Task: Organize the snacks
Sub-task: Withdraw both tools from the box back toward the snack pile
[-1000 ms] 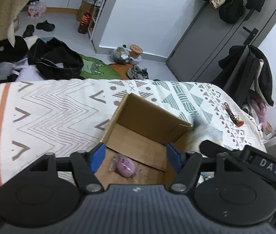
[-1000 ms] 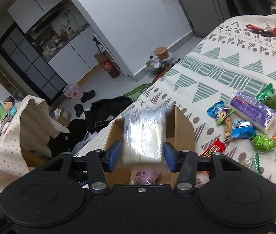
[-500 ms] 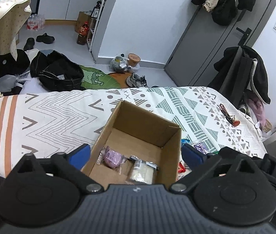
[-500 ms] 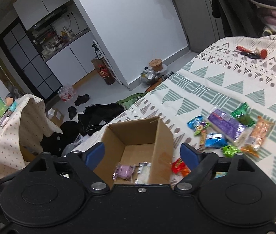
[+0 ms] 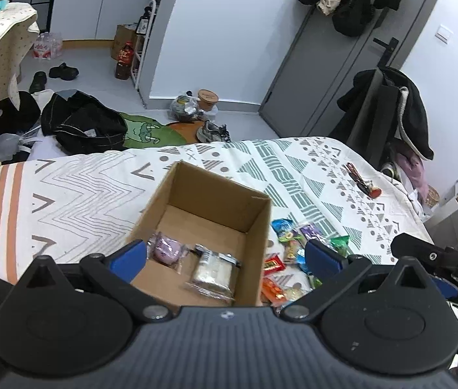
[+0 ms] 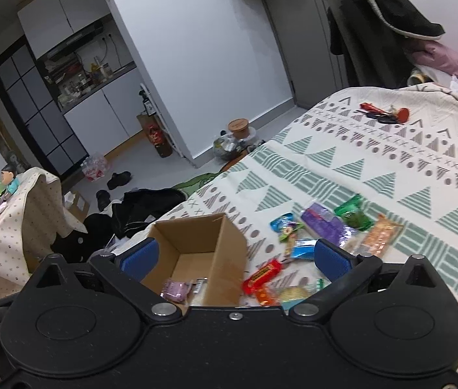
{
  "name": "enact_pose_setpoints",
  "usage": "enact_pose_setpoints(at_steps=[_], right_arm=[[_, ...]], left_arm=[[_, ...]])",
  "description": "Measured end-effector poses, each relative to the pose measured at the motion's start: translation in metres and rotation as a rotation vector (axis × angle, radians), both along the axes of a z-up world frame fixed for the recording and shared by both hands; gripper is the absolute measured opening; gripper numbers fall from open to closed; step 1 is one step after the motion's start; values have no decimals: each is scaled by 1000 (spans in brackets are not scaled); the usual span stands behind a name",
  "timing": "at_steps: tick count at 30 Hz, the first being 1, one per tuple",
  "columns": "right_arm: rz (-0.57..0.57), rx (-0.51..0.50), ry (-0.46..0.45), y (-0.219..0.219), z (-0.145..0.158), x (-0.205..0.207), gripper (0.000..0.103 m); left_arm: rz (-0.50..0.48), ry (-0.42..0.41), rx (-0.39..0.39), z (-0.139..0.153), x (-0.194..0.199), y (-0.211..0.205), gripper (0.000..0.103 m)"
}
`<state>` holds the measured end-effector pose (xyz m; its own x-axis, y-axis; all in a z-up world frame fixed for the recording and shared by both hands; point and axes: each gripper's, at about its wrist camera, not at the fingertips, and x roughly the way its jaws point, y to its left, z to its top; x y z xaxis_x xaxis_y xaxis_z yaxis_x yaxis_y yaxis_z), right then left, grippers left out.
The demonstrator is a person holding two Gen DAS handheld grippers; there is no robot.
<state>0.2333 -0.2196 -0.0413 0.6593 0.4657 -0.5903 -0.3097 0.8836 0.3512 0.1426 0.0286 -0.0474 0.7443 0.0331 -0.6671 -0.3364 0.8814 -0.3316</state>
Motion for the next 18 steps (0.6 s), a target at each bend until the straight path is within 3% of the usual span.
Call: enact_pose_setpoints(at_steps=[18], right_arm=[[-9, -51, -13, -54, 2, -1, 103]], left_arm=[[-71, 27, 72, 6, 3, -53, 103]])
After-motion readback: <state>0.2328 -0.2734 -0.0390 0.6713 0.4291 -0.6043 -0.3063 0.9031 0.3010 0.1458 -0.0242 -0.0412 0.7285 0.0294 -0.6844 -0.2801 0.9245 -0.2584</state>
